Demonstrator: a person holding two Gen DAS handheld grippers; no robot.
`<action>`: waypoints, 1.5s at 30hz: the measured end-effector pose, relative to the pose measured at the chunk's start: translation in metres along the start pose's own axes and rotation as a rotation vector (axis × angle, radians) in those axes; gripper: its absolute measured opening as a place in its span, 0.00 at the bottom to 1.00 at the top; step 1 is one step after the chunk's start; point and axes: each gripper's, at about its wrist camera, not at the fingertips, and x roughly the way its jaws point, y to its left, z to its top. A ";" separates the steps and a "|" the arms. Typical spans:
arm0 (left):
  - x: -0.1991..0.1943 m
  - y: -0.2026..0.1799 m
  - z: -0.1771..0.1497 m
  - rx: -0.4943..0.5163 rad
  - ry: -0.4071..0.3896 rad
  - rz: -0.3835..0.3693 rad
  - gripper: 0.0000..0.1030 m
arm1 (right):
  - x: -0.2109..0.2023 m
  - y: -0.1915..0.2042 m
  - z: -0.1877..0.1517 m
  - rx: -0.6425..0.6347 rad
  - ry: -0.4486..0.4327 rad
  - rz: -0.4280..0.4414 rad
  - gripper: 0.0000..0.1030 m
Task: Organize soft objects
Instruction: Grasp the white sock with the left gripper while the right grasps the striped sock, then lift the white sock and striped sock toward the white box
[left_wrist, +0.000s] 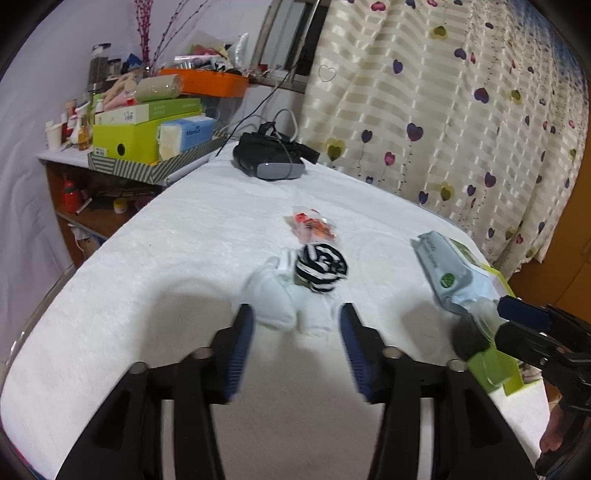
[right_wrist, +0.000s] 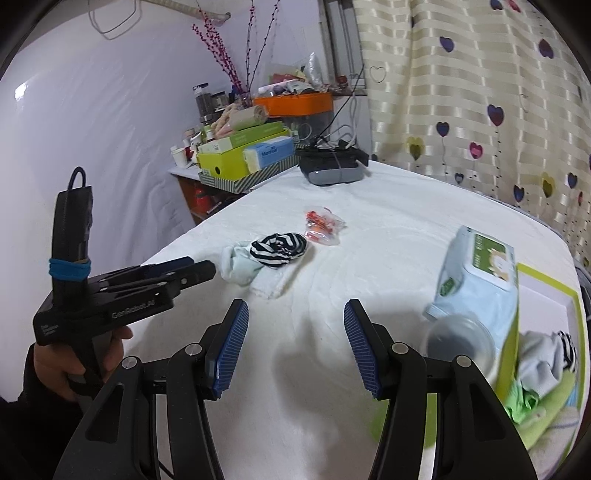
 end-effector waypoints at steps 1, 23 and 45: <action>0.005 0.002 0.002 0.002 0.006 -0.002 0.53 | 0.002 0.000 0.002 -0.001 0.002 0.002 0.54; 0.048 0.019 0.009 -0.062 0.044 -0.020 0.22 | 0.048 -0.005 0.022 0.028 0.061 0.022 0.53; 0.020 0.034 -0.018 -0.086 0.065 -0.017 0.33 | 0.146 -0.021 0.031 0.041 0.275 -0.176 0.51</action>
